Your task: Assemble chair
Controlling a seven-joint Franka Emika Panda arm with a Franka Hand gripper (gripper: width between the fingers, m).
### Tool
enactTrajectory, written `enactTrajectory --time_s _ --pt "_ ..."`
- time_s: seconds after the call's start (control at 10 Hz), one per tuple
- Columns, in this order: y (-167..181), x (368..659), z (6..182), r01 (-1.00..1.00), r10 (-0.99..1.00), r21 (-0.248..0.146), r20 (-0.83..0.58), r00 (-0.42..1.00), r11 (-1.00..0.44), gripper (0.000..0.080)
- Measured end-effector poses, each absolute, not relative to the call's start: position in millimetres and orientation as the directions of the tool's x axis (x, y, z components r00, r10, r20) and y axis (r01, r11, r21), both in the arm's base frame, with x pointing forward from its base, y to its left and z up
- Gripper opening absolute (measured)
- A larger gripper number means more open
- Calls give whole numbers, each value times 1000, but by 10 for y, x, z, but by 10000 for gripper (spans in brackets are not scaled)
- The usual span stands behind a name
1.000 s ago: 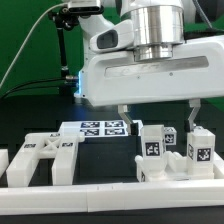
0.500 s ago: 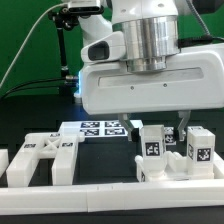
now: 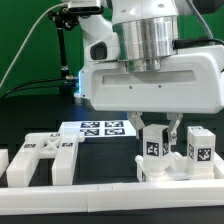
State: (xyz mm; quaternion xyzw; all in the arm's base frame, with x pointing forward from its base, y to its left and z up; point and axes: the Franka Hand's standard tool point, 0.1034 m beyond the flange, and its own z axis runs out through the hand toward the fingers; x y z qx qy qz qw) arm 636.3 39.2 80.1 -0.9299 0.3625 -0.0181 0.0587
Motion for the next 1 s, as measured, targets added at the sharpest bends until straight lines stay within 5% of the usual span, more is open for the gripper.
enactTrajectory --time_s 0.4,0.6,0.7,0.9,1.0 --pt "467 6459 795 -976 -975 -112 -104 197 -186 285" --pt "480 6462 796 -994 -991 -101 -121 60 -48 286" --pt "474 6461 794 -992 -989 -104 -118 89 -77 286" --pt "477 6464 792 -985 -983 -109 -109 145 -133 517" --pt "484 6484 793 -948 -949 -123 -81 306 -295 607"
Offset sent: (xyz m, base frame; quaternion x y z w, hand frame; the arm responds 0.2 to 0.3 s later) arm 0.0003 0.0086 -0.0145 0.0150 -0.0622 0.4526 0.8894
